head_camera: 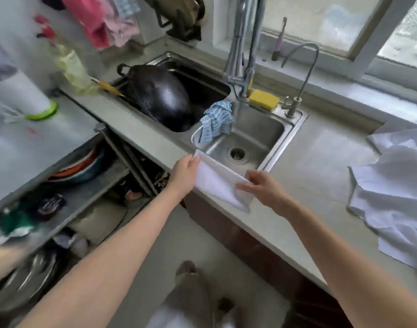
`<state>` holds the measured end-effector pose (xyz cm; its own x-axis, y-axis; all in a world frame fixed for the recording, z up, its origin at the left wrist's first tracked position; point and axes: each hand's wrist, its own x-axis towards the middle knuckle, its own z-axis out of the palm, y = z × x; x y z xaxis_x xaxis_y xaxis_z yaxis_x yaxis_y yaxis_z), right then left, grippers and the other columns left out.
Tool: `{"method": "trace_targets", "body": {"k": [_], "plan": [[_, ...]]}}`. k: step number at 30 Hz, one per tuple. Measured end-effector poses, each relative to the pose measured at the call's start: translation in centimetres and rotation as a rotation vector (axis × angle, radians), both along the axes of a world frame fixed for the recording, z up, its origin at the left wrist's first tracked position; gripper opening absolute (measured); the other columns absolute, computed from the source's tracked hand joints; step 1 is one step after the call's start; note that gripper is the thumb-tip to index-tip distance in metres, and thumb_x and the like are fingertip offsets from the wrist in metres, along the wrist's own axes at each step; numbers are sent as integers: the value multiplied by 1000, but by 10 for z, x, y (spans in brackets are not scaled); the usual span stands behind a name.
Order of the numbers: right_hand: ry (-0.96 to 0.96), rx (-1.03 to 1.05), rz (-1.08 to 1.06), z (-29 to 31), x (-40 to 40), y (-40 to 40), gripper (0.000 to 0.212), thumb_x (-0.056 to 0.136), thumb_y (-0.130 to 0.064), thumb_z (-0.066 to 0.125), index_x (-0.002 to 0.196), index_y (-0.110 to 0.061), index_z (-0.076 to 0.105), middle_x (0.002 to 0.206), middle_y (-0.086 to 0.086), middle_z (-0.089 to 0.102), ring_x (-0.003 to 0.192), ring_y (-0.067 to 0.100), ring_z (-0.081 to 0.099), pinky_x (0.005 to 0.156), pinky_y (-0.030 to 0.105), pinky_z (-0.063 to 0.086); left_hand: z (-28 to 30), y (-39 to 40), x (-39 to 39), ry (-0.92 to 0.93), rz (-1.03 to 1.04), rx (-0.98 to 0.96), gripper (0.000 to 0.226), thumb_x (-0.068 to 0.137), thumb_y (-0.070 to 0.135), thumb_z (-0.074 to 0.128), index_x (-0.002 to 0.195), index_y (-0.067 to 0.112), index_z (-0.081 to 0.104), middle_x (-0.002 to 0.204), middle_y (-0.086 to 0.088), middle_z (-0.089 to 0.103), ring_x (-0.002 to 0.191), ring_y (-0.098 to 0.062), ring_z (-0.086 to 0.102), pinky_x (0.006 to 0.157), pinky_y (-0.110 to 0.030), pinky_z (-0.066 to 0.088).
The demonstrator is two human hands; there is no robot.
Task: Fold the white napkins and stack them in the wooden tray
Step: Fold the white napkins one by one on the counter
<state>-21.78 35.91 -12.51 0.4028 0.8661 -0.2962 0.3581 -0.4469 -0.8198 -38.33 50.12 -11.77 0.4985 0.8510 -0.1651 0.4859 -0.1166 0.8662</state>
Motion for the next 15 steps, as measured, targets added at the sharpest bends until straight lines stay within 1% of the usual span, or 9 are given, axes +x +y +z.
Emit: {"method": "trace_targets", "body": {"k": [2,4,6,7,9,12,14,15], "plan": [[-66,33,121,10,-36,30,38,85,-24,69,61,-17,40,57,-6,36,52,8,34,52,25,27,7,15,-48,14,89,36,36,102,27,39,68,15,35,67,1,37,62,-13,34,55,-27,24],[-110,41,221,18,-74,58,37,88,-24,66,62,-17,40,58,-8,36,49,2,33,48,18,26,8,29,-100,42,137,57,33,102,25,39,72,11,37,71,-4,38,64,-13,34,56,-28,24],[-105,49,307,23,-117,86,34,92,-20,61,65,-14,41,62,-3,37,56,6,36,52,21,26,6,41,-158,59,196,55,31,101,24,38,74,10,39,72,-4,40,66,-14,35,58,-30,23],[-103,49,342,24,-141,102,35,95,-18,58,65,-15,39,63,-3,37,60,10,37,55,23,26,4,46,-189,62,236,50,31,101,24,37,72,12,39,71,-1,40,64,-13,35,57,-29,23],[-122,27,442,23,-199,135,34,98,-17,51,67,-18,38,67,-5,38,64,12,38,57,25,27,-2,56,-255,92,338,58,34,100,21,38,66,16,37,66,4,38,61,-11,33,54,-29,21],[-154,-9,593,17,-301,182,28,99,-19,48,71,-18,43,72,-2,46,69,15,45,58,26,32,-12,73,-366,236,453,79,38,98,17,43,61,18,34,61,5,37,64,-16,35,53,-32,19],[-188,-12,686,13,-378,210,22,96,-19,52,74,-14,52,73,0,53,70,18,50,57,26,38,-14,83,-446,360,529,92,37,98,19,46,62,16,41,62,3,43,69,-20,42,54,-34,17],[-200,-10,729,11,-415,222,19,94,-19,54,77,-11,57,74,2,57,70,19,53,57,27,40,-11,87,-485,418,559,107,35,98,20,47,64,15,48,65,0,49,73,-22,46,57,-37,13]]}}
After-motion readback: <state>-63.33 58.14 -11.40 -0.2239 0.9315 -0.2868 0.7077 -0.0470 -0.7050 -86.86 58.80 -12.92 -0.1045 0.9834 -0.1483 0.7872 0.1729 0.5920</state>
